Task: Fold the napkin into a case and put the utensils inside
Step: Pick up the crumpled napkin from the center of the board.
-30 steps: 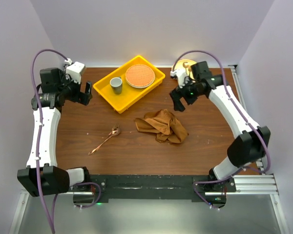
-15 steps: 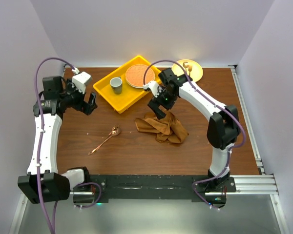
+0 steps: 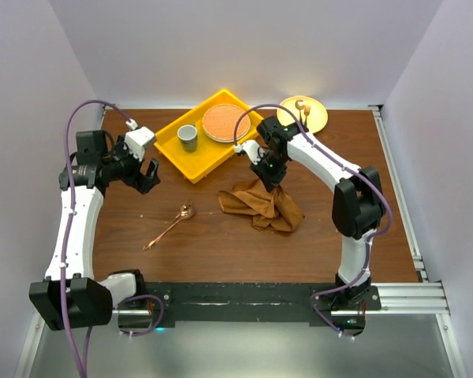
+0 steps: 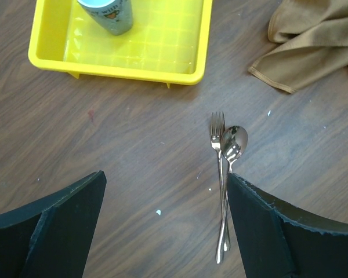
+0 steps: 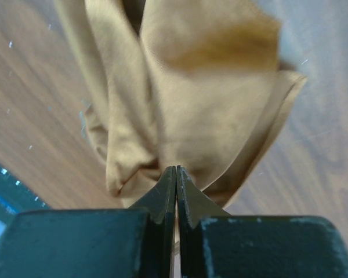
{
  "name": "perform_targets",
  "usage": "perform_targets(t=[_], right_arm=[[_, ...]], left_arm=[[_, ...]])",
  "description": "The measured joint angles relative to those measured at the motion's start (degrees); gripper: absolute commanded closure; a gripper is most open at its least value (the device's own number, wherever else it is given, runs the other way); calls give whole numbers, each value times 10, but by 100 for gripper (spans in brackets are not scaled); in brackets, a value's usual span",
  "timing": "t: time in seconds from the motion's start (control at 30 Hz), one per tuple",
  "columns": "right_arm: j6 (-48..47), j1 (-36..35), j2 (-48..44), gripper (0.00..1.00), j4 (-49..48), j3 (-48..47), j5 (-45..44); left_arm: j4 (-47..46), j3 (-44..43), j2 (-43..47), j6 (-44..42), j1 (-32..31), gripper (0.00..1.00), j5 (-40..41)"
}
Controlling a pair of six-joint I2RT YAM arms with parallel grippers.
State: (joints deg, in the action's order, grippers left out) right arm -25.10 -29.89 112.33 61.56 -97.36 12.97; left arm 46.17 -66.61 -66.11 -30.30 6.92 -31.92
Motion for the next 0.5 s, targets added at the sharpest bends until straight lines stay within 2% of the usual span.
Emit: perform_targets(t=[0.23, 0.4, 0.5], right_arm=[[5, 32, -54, 100, 20, 35, 38], [7, 55, -133, 100, 18, 54, 62], [6, 53, -169, 100, 14, 76, 65]], left_arm=[[-16, 27, 5, -35, -26, 9, -50], [-86, 61, -10, -39, -137, 16, -62], [-136, 64, -52, -46, -203, 21, -55]])
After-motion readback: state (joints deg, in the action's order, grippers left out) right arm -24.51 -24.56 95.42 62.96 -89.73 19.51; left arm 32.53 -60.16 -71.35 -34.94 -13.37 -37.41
